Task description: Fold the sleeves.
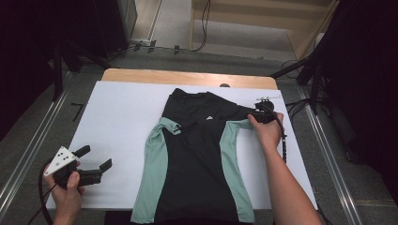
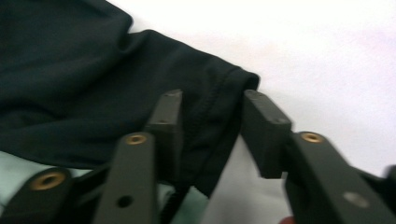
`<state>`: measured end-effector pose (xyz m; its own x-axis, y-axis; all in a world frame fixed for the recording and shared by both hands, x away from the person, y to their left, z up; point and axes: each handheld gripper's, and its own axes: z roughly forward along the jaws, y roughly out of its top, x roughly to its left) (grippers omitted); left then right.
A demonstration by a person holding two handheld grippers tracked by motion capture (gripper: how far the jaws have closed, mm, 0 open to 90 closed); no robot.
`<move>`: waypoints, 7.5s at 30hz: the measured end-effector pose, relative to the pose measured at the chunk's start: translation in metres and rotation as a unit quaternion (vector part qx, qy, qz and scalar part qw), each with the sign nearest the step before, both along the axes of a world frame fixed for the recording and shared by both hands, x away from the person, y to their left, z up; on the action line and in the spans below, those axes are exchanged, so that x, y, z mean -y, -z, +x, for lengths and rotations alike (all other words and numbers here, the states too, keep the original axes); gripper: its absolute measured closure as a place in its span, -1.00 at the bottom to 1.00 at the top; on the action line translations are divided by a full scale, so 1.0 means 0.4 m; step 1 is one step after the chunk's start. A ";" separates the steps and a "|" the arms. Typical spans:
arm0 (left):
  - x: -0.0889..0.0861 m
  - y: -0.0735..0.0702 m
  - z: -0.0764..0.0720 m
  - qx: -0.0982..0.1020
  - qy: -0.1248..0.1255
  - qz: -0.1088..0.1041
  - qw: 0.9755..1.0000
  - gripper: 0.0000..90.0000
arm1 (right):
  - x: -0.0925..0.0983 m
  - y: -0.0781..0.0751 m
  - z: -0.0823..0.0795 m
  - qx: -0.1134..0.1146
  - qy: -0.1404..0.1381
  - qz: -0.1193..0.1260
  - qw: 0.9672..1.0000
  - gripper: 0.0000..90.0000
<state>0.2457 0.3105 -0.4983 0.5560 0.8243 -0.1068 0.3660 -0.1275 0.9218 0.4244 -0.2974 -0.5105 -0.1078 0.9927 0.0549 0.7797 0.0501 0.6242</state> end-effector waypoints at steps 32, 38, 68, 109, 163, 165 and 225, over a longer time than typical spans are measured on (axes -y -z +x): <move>-0.002 0.001 -0.001 -0.001 0.000 -0.002 1.000 -1.00 | 0.027 -0.042 -0.035 0.039 -0.004 0.115 0.993 0.90; -0.002 0.001 -0.001 -0.001 -0.001 -0.001 1.000 -1.00 | 0.012 -0.062 -0.043 0.051 -0.014 0.120 0.991 0.90; -0.001 0.000 -0.001 0.000 0.000 -0.001 1.000 -1.00 | -0.076 -0.159 -0.058 0.079 -0.076 0.132 0.985 0.90; 0.000 0.001 -0.002 0.001 0.001 -0.002 1.000 -1.00 | -0.192 -0.179 -0.052 0.076 -0.121 0.129 0.981 0.89; 0.000 -0.001 -0.003 0.002 0.004 0.002 1.000 -1.00 | -0.373 -0.087 -0.059 0.037 -0.186 0.118 0.975 0.89; 0.000 -0.001 -0.003 0.002 0.003 0.001 1.000 -1.00 | -0.375 -0.081 -0.059 0.036 -0.188 0.115 0.975 0.89; 0.003 -0.002 -0.004 0.005 0.004 0.005 1.000 -1.00 | -0.144 -0.144 -0.241 0.193 -0.162 0.123 0.960 -1.00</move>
